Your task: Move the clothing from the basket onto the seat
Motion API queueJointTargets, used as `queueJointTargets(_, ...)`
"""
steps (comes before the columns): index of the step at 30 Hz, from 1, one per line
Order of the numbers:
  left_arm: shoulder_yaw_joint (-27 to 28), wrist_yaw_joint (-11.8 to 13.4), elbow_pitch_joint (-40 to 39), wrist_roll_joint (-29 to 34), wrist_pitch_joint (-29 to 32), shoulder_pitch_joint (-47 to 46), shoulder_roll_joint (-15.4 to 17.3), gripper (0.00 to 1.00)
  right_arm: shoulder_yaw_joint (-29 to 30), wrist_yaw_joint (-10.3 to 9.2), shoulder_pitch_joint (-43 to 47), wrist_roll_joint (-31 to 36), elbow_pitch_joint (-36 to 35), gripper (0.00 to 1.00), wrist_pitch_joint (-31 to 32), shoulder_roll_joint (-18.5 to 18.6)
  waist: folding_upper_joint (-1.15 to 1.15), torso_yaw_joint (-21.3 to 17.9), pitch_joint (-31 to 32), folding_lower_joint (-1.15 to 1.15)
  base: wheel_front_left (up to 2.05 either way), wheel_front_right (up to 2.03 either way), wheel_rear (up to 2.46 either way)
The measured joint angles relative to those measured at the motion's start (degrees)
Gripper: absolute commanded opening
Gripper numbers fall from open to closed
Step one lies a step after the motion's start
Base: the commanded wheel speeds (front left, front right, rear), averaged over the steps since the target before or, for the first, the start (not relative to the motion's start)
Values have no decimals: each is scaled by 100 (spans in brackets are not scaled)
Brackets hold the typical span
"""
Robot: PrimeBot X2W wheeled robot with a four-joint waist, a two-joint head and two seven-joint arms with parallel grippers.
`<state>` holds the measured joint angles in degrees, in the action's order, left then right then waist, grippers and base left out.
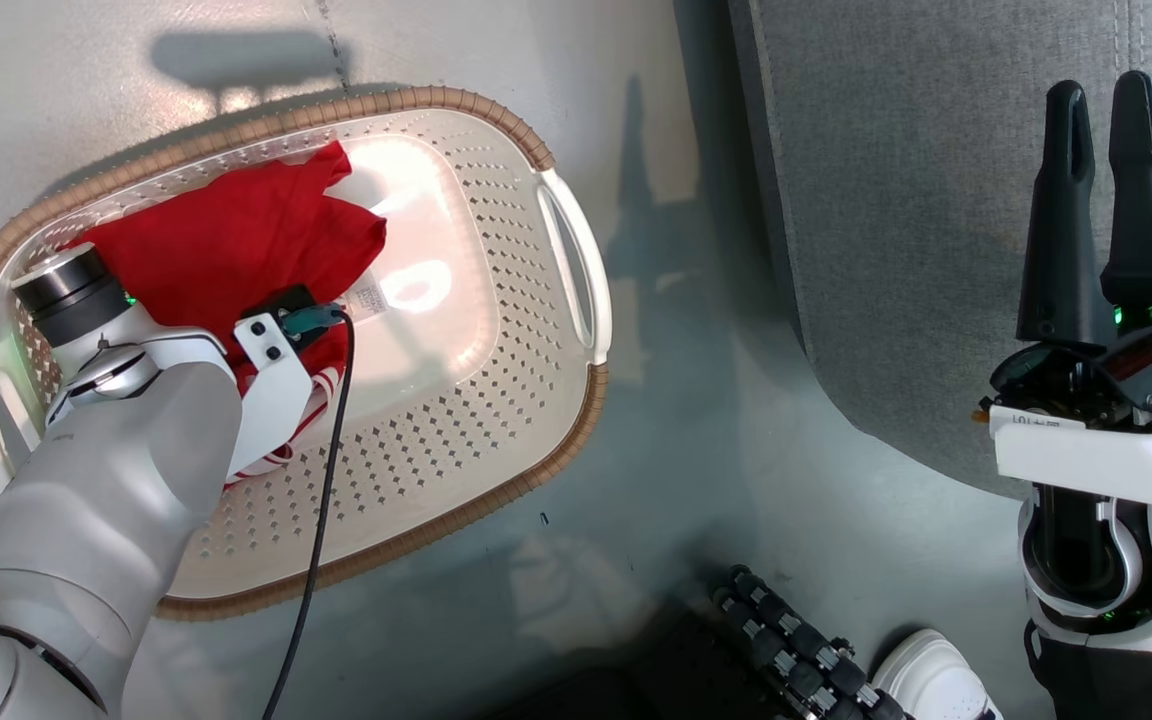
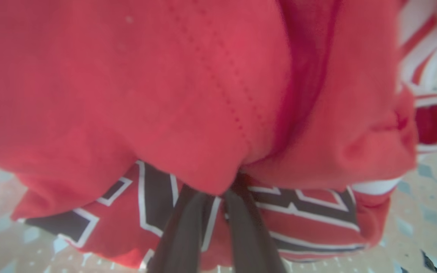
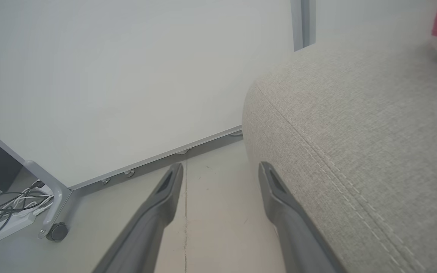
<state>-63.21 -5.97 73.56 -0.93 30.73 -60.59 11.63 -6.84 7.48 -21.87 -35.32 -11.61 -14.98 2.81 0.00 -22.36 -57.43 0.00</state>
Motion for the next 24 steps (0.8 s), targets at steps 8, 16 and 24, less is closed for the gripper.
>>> queueJointTargets(8,-15,34,9,-123,-219,5,-193,0,118,0,-110,48,89,100,0,-1,0,57,243,0,0,0,0)
queueJointTargets(16,-2,75,-41,-292,-661,62,-523,0,315,0,-143,369,312,100,0,-3,0,274,819,0,0,0,0)
queueJointTargets(24,94,200,-151,-556,-1608,335,-717,0,590,0,-189,712,399,100,0,-9,0,599,1607,0,0,0,0)
